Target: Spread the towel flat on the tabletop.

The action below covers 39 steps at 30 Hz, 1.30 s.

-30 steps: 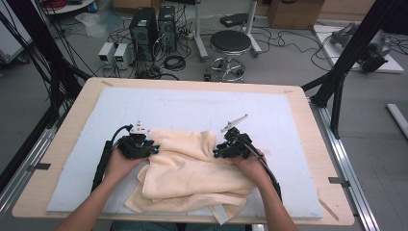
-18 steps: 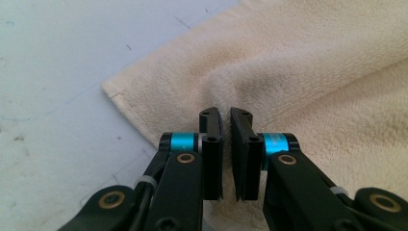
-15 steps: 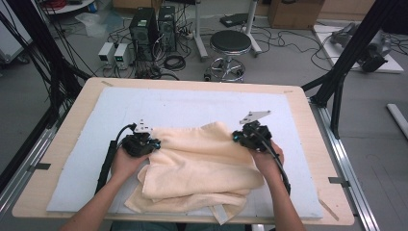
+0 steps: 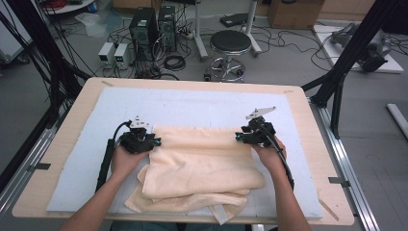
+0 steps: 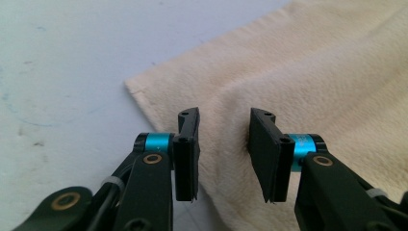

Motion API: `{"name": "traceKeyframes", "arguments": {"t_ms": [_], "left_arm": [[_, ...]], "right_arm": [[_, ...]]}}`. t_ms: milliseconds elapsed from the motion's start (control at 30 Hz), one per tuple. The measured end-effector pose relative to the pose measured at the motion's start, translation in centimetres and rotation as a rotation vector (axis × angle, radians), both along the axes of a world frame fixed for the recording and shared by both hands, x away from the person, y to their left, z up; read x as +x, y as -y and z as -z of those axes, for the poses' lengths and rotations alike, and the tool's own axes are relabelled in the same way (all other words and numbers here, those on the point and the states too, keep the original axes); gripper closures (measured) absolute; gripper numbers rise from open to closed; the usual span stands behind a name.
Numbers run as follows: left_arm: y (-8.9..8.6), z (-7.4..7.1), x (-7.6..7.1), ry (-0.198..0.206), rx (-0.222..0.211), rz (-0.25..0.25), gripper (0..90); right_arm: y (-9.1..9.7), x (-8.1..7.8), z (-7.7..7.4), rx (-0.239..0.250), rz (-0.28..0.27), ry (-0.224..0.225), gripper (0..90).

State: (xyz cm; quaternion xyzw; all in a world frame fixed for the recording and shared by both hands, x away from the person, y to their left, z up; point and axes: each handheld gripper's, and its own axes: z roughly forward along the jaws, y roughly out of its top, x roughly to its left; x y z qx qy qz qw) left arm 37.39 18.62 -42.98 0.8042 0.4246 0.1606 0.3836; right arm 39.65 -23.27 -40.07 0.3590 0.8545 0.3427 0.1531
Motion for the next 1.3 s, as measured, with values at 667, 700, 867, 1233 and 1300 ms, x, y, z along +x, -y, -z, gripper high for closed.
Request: {"name": "traceKeyframes", "arguments": {"t_ms": [667, 700, 867, 1233, 1300], "left_arm": [[-0.1, 0.9, 2.6, 0.022, 0.057, 0.048, 60.5], [-0.1, 0.9, 2.6, 0.023, 0.055, 0.046, 66.1], [0.1, 0.9, 2.6, 0.031, 0.055, 0.027, 85.1], [-1.9, -3.5, 2.9, 0.103, 0.042, -0.006, 86.2], [-2.5, -4.9, 3.0, 0.12, 0.026, -0.005, 86.2]], "right_arm": [[1.2, 1.8, 3.2, -0.033, -0.081, -0.061, 53.8], [1.1, 1.9, 3.2, -0.031, -0.081, -0.062, 60.1], [0.8, 2.4, 3.1, 0.002, -0.071, -0.09, 84.4], [-1.2, 2.3, -1.2, 0.025, -0.128, -0.023, 86.1], [-1.5, 2.3, -2.5, 0.058, -0.148, -0.026, 86.1]]}}
